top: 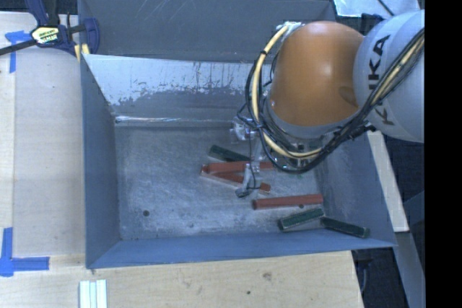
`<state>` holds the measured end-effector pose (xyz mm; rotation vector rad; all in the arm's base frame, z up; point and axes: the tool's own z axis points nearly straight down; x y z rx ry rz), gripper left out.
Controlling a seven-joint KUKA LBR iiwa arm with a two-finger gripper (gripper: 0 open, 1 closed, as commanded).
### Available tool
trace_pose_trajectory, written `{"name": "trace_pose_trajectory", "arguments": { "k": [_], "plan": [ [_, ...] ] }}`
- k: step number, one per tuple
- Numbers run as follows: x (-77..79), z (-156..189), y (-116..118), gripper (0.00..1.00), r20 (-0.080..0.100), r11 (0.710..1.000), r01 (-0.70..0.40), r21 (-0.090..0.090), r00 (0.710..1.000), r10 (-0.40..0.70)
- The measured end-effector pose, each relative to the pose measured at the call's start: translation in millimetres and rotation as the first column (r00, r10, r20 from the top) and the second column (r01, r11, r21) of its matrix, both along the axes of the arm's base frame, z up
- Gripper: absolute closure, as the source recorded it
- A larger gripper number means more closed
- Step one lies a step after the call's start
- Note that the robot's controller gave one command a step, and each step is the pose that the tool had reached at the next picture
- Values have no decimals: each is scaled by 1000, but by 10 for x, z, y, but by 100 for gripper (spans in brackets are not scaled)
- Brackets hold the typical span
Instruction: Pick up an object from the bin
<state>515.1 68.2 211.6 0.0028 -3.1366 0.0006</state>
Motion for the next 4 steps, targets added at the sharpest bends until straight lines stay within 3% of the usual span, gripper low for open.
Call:
{"name": "trace_pose_trajectory", "arguments": {
  "k": [1, 2, 3, 4],
  "plan": [
    [550, -1444, -495, 0, 3, 970, 243, -1, 970, -243],
    [451, -1102, -392, 0, 10, 950, 314, 2, 950, -314],
    [416, -1116, -430, 0, 5, 905, 426, 0, 905, -426],
    [344, -1419, -372, 0, 4, 840, 543, 0, 840, -543]
  ]
}}
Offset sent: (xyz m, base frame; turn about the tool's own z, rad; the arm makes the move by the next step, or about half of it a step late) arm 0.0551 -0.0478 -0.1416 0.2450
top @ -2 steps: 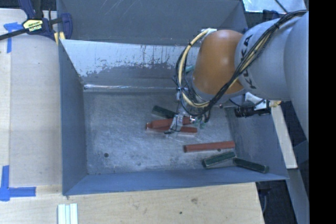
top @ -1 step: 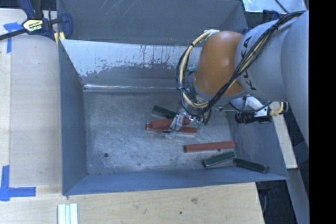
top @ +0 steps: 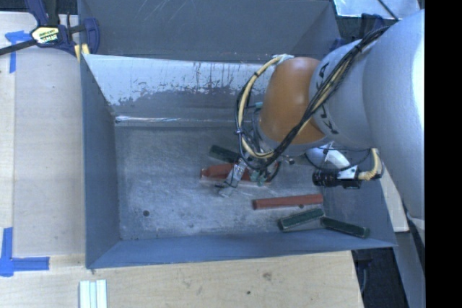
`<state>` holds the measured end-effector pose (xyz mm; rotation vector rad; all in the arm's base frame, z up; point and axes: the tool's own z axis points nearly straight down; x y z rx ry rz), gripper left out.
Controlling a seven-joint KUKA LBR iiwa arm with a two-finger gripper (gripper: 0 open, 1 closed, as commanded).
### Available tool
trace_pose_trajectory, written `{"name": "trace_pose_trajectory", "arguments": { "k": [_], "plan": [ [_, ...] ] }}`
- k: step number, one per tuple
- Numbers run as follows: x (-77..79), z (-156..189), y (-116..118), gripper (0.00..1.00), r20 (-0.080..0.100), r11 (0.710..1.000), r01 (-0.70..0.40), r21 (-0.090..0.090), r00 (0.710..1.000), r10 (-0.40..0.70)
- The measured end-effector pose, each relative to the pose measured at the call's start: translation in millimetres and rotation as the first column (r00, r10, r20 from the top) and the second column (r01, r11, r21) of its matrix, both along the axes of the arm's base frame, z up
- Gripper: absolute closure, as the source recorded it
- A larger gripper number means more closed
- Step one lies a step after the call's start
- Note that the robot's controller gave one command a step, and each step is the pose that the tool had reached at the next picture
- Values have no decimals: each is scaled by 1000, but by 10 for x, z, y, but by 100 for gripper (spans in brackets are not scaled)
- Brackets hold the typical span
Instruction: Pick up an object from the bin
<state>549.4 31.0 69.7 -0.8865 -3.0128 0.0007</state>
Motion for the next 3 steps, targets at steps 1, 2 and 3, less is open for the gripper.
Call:
{"name": "trace_pose_trajectory", "arguments": {
  "k": [1, 2, 3],
  "plan": [
    [4, 3, -3, 0, 1, 1000, -1, 0, 1000, 1],
    [19, 15, -8, 100, 5, 1000, -1, -1, 1000, 1],
    [26, 116, -13, 100, 5, 1000, 0, 0, 1000, 0]
  ]
}}
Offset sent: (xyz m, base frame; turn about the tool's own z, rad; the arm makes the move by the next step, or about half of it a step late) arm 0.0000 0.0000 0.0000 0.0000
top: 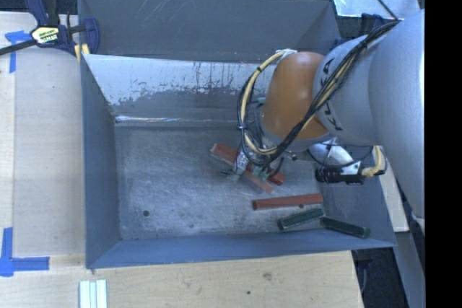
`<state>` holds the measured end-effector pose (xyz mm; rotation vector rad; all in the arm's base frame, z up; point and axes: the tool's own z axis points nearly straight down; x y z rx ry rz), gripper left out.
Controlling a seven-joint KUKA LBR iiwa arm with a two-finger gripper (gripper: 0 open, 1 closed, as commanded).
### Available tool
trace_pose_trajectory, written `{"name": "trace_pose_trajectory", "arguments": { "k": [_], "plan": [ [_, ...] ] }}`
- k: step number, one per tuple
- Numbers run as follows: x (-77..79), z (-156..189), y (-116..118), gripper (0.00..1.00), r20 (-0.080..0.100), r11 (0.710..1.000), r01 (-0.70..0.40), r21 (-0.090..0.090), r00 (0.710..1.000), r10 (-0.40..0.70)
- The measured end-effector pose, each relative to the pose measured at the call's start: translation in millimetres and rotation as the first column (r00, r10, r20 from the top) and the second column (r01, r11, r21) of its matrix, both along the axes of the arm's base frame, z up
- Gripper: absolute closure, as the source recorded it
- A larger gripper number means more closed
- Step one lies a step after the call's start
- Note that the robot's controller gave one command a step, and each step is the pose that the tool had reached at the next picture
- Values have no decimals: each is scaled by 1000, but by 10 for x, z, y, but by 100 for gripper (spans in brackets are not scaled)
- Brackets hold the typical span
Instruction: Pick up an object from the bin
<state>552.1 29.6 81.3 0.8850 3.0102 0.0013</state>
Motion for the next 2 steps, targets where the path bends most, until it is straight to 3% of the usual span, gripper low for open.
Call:
{"name": "trace_pose_trajectory", "arguments": {
  "k": [1, 2],
  "plan": [
    [5, 87, -8, 100, 1, 1000, 0, 0, 1000, 0],
    [14, 393, -17, 100, 1, 1000, 0, 0, 1000, 0]
  ]
}}
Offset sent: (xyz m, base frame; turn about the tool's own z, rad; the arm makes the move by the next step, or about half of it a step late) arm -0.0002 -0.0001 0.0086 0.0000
